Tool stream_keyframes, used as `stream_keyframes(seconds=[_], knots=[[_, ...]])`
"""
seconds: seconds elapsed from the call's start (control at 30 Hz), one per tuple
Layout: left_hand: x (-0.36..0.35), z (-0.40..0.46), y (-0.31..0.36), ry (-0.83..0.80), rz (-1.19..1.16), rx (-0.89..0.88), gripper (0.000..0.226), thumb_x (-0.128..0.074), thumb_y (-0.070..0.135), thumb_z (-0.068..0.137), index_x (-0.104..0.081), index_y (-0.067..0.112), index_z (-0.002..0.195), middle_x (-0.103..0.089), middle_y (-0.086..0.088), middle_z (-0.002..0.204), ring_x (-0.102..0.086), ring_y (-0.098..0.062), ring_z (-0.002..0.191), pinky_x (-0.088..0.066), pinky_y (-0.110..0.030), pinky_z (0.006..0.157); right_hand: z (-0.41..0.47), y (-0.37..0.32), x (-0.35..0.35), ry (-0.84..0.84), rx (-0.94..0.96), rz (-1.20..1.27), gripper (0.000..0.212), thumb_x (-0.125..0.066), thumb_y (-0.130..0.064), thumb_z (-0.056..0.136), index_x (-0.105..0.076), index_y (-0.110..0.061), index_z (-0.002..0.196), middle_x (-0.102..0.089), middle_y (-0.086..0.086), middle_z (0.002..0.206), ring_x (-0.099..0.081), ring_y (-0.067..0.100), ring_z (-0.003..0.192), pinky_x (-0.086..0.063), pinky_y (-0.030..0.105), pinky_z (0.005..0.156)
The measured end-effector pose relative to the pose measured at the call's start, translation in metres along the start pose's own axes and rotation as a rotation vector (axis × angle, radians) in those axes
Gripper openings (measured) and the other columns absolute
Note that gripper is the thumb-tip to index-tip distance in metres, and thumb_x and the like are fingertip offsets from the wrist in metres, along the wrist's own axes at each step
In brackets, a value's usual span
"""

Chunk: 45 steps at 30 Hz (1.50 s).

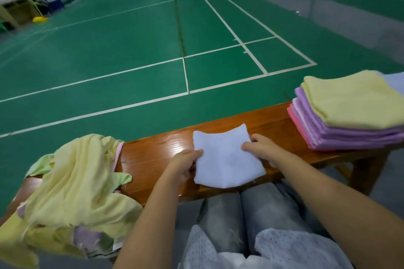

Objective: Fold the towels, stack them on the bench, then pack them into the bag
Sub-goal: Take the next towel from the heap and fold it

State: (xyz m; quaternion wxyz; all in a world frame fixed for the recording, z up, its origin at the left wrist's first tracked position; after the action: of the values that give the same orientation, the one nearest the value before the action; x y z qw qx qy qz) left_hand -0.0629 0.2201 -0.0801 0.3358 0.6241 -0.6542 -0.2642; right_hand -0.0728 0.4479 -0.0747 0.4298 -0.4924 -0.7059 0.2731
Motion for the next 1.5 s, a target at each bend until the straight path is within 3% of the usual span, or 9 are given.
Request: stream_keyframes(seconds=[0.2, 0.33, 0.5, 0.63, 0.8, 0.9, 1.2, 1.4, 1.5], knots=[[-0.029, -0.015, 0.006, -0.151, -0.06, -0.019, 0.021, -0.065, 0.029, 0.09, -0.061, 0.014, 0.104, -0.066, -0.01, 0.113, -0.062, -0.029, 0.106, -0.053, -0.043, 0.088, -0.021, -0.011, 0.041, -0.01, 0.073, -0.041, 0.009, -0.057, -0.025, 0.087, -0.056, -0.016, 0.089, -0.06, 0.008, 0.097, -0.057, 0.021, 0.083, -0.041, 0.032, 0.067], [-0.058, -0.025, 0.027, -0.202, -0.107, -0.101, 0.018, -0.063, 0.026, 0.091, -0.062, 0.013, 0.102, -0.068, -0.01, 0.106, -0.063, -0.025, 0.098, -0.051, -0.044, 0.09, -0.039, -0.021, 0.086, 0.01, 0.123, 0.001, 0.004, -0.059, -0.022, 0.088, -0.055, -0.02, 0.087, -0.061, 0.008, 0.096, -0.059, 0.023, 0.087, -0.044, 0.031, 0.067], [-0.106, -0.038, 0.068, -0.317, -0.202, -0.2, 0.024, -0.06, 0.025, 0.091, -0.06, 0.008, 0.108, -0.068, -0.012, 0.104, -0.062, -0.024, 0.093, -0.052, -0.039, 0.082, -0.063, -0.037, 0.159, 0.101, 0.217, 0.232, 0.005, -0.058, -0.01, 0.088, -0.057, -0.009, 0.092, -0.064, 0.015, 0.089, -0.061, 0.027, 0.076, -0.045, 0.033, 0.067], [-0.159, -0.048, 0.104, -0.421, -0.192, -0.302, 0.01, -0.057, 0.025, 0.094, -0.06, 0.016, 0.091, -0.069, 0.004, 0.074, -0.062, -0.013, 0.072, -0.052, -0.028, 0.062, -0.082, -0.043, 0.223, 0.247, 0.26, 0.291, 0.013, -0.057, -0.008, 0.088, -0.055, -0.015, 0.076, -0.064, 0.006, 0.075, -0.062, 0.019, 0.063, -0.047, 0.029, 0.063], [-0.226, -0.053, 0.138, -0.506, -0.198, -0.333, 0.01, -0.058, 0.022, 0.094, -0.059, 0.015, 0.102, -0.067, 0.001, 0.086, -0.061, -0.016, 0.072, -0.054, -0.027, 0.056, -0.092, -0.038, 0.285, 0.365, 0.235, 0.331, 0.026, -0.058, -0.012, 0.088, -0.047, -0.02, 0.066, -0.056, -0.001, 0.062, -0.054, 0.016, 0.058, -0.04, 0.028, 0.055], [-0.257, -0.052, 0.15, -0.526, -0.2, -0.331, 0.007, -0.057, 0.021, 0.094, -0.059, 0.016, 0.1, -0.065, 0.0, 0.086, -0.057, -0.016, 0.068, -0.049, -0.027, 0.054, -0.088, -0.03, 0.311, 0.393, 0.208, 0.358, 0.025, -0.058, -0.015, 0.088, -0.047, -0.021, 0.066, -0.056, -0.001, 0.064, -0.056, 0.016, 0.058, -0.041, 0.029, 0.057], [-0.302, -0.019, 0.148, -0.449, -0.157, -0.245, 0.017, -0.061, 0.023, 0.094, -0.059, 0.012, 0.107, -0.065, -0.006, 0.096, -0.056, -0.027, 0.093, -0.045, -0.049, 0.098, -0.051, 0.007, 0.336, 0.378, 0.077, 0.366, 0.019, -0.058, -0.018, 0.089, -0.049, -0.02, 0.072, -0.059, 0.004, 0.077, -0.058, 0.02, 0.072, -0.044, 0.032, 0.063], [-0.303, -0.011, 0.129, -0.403, -0.075, -0.21, 0.01, -0.056, 0.016, 0.097, -0.06, 0.009, 0.091, -0.065, -0.007, 0.088, -0.059, -0.02, 0.077, -0.053, -0.036, 0.073, -0.034, 0.03, 0.337, 0.387, -0.026, 0.142, 0.006, -0.061, -0.015, 0.088, -0.055, -0.013, 0.087, -0.057, 0.009, 0.093, -0.055, 0.021, 0.08, -0.045, 0.03, 0.064], [-0.304, -0.015, 0.132, -0.4, -0.035, -0.228, 0.011, -0.055, 0.017, 0.097, -0.059, 0.009, 0.09, -0.063, -0.006, 0.086, -0.057, -0.018, 0.073, -0.052, -0.035, 0.073, -0.039, 0.027, 0.343, 0.464, -0.053, -0.06, 0.011, -0.063, -0.02, 0.086, -0.055, -0.013, 0.088, -0.051, 0.007, 0.088, -0.046, 0.02, 0.072, -0.036, 0.028, 0.056]])
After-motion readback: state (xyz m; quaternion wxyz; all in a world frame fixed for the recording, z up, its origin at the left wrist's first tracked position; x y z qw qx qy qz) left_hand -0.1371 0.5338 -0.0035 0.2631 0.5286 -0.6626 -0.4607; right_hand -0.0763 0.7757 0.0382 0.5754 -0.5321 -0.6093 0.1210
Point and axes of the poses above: each hand's wrist, its own z-axis towards the middle knuckle, its own x-axis out of the back of the hand, y = z × x, the point moved 4 cm from there along z, towards the middle knuckle
